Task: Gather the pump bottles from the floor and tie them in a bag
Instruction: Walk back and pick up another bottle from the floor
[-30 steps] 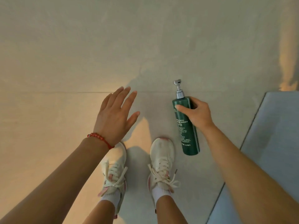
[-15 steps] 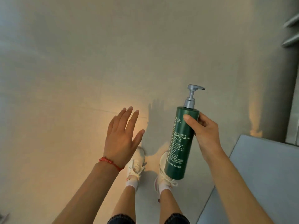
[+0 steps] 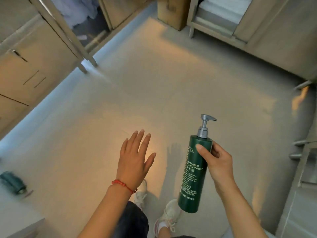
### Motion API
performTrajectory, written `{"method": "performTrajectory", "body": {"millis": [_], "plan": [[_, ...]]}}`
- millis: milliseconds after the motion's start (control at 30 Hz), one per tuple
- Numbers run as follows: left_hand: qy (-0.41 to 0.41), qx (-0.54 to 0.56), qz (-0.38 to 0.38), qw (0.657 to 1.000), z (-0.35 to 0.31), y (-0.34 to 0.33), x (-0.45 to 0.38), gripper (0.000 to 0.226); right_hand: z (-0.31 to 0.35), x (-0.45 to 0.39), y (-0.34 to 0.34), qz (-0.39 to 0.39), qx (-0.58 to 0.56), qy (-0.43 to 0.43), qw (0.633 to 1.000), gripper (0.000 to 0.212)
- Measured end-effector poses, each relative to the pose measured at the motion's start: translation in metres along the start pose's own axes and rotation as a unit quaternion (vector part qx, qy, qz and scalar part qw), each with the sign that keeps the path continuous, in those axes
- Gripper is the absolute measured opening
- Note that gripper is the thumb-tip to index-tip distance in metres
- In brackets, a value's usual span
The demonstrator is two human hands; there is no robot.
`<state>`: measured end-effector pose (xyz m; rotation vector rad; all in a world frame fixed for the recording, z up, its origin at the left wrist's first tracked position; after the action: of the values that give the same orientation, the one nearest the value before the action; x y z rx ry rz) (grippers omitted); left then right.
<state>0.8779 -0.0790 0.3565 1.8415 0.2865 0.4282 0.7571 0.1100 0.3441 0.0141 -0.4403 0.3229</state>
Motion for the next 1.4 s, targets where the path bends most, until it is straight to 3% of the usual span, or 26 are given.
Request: {"method": "performTrajectory", "body": {"millis": [333,767,1033,1200,1400], "plan": [[0.147,0.019,0.003,0.989,0.129,0.071,0.05,0.066,0.052,0.001,-0.167,0.109,0.059,0.009,0.992,0.017],[0.338,0.069,-0.04,0.938,0.345,0.145,0.083,0.07,0.044,-0.01,-0.437,0.267,0.133,-0.013,0.954,0.021],[0.485,0.113,-0.095,0.862,0.424,0.167,0.095,0.067,0.046,-0.036,-0.588,0.393,0.188,-0.014,0.9,0.018],[0.564,0.137,-0.153,0.8,0.458,0.185,0.094,0.067,0.059,-0.043,-0.681,0.478,0.236,-0.005,0.846,0.015],[0.636,0.17,-0.162,0.735,0.499,0.183,0.114,0.073,0.041,-0.022,-0.769,0.545,0.278,0.005,0.791,0.015]]}}
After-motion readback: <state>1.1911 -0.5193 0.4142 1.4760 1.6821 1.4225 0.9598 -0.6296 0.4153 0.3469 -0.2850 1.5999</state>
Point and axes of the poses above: each hand's wrist, its own x-axis away from the middle knuckle, its own y-axis out of the back of the hand, z = x × y, the point moved 5 cm from there along -x, towards the middle knuckle, and after that the axes turned 2 degrees about -x, right-handed, at the moved point
